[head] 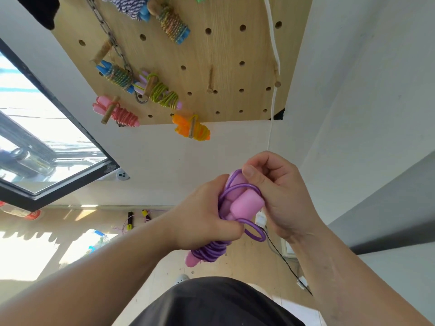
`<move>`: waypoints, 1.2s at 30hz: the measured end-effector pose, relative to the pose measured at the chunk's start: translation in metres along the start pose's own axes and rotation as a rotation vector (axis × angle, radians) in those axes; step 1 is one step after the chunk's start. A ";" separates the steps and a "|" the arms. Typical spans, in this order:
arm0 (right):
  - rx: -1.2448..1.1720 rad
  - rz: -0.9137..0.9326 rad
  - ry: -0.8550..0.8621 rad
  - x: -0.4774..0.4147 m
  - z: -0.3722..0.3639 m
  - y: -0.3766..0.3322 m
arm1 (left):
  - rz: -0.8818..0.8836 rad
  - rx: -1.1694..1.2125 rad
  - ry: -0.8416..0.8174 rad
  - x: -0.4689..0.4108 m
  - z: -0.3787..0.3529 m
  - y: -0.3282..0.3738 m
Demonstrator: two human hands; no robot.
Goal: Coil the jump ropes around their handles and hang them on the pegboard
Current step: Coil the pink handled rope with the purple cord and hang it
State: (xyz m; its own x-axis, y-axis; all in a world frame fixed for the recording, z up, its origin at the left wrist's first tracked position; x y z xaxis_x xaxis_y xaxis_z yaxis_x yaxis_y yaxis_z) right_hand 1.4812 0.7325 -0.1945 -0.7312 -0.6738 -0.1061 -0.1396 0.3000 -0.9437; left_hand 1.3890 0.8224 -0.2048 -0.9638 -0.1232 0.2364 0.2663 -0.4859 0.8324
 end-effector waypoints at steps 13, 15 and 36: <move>0.547 0.183 -0.058 0.019 -0.015 -0.001 | 0.165 0.515 0.365 -0.004 0.020 -0.034; 0.501 0.181 -0.040 0.016 -0.008 -0.003 | 0.154 0.541 0.312 -0.005 0.018 -0.031; 0.153 0.057 -0.317 0.002 0.014 -0.008 | 0.062 -0.381 -0.275 -0.001 0.005 0.009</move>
State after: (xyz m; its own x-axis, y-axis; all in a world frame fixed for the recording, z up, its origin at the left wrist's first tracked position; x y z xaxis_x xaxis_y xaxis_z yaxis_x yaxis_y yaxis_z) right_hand 1.4901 0.7198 -0.1915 -0.4880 -0.8422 -0.2294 0.0145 0.2550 -0.9668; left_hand 1.3927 0.8221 -0.1951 -0.8938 0.0468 0.4460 0.2499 -0.7738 0.5820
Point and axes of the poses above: each hand's wrist, its own x-axis away from the middle knuckle, its own z-axis out of the back of the hand, y = z × x, the point moved 7 cm from there along -x, towards the middle knuckle, and after that the axes turned 5 degrees about -x, right-handed, at the moved point
